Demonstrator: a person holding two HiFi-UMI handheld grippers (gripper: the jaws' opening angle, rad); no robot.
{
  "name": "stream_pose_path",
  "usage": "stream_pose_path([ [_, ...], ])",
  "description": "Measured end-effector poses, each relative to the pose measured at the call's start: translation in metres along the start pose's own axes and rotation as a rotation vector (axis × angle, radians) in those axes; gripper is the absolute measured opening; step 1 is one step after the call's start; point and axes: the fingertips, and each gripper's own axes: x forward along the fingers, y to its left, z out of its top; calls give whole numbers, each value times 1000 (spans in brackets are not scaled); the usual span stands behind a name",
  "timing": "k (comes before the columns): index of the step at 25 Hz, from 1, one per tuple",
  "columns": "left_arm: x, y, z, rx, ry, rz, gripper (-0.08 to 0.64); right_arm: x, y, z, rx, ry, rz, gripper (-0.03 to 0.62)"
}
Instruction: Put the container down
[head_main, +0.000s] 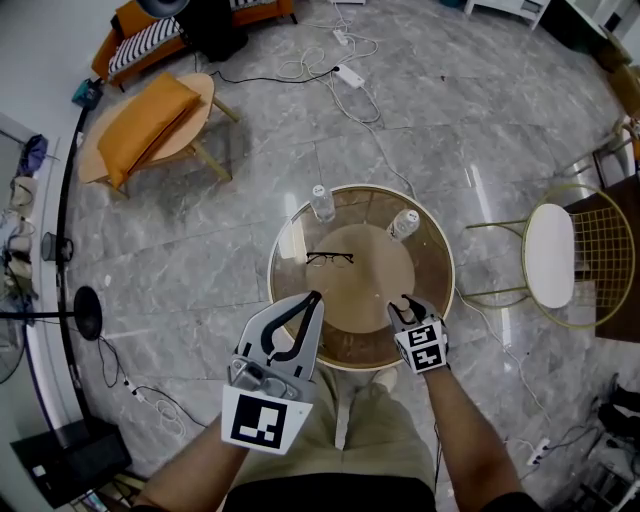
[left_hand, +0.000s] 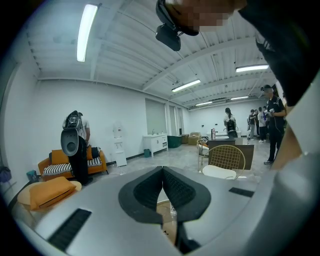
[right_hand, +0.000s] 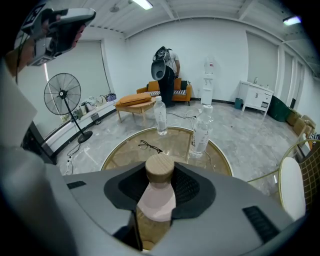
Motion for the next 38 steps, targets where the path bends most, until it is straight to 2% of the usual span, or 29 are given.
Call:
stream_pose_path([
  [11, 18, -2, -20, 13, 42, -38, 15, 36, -6, -26, -3, 41, 22, 149],
  [24, 26, 0, -48, -4, 87, -47, 15, 76, -16, -59, -12, 118, 16, 149],
  [38, 28, 3, -61, 17, 93, -48, 15, 108, -20, -82, 3, 121, -3, 150],
])
